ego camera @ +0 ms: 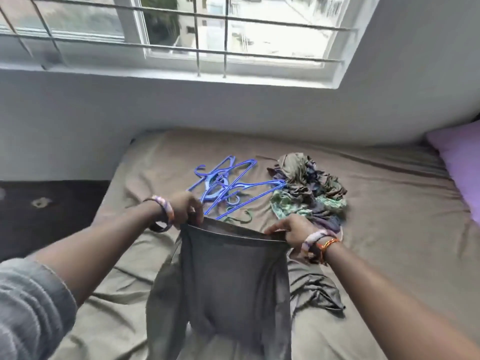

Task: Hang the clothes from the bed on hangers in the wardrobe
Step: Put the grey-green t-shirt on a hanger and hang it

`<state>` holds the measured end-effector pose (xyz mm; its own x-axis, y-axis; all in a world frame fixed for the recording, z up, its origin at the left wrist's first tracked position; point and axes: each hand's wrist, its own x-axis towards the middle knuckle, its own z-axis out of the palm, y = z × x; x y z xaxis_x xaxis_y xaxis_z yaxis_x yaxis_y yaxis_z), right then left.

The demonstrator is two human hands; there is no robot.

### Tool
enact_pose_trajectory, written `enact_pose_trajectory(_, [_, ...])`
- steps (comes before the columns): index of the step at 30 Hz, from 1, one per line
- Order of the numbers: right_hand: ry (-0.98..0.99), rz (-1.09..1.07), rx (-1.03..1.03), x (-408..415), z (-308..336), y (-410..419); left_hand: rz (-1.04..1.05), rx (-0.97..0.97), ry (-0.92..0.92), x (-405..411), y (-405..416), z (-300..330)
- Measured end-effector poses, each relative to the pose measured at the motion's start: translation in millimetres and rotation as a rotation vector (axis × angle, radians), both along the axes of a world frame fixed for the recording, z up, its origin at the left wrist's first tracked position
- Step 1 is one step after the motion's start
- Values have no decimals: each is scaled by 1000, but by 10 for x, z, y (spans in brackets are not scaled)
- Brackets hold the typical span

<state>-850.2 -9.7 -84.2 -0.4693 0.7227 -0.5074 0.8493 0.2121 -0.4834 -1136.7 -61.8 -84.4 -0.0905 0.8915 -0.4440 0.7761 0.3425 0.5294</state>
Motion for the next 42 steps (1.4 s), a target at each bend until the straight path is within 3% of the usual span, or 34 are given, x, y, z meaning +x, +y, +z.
enact_pose_trajectory(3, [10,-133,17,-327,-542,131,115,44,133,-114,282,-719])
enact_pose_trajectory(8, [-84,-83,-127,-529,-1388,10,265,-25,191,-340,813,-1600])
enact_pose_trajectory(13, [-93,-151,-227,-483,-1847,-49,461,-229,-88,-311,1355,-2088])
enact_pose_trajectory(19, [-134,-158,-224,-365,-1804,175,573,-260,-25,-332,1438,-2372])
enact_pose_trajectory(24, [-87,-191,-161,-382,-1645,346,552,-131,145,-348,1357,-2167])
enact_pose_trajectory(30, [-62,-178,111,-395,-1236,604,327,116,-134,-220,999,-1809])
enact_pose_trajectory(34, [-103,-251,421,-195,-668,855,209,92,-337,-11,681,-1320])
enact_pose_trajectory(39, [-290,-202,448,403,-47,911,117,180,-218,260,455,-682])
enact_pose_trajectory(42, [25,-226,282,908,97,618,126,300,-139,475,338,-321])
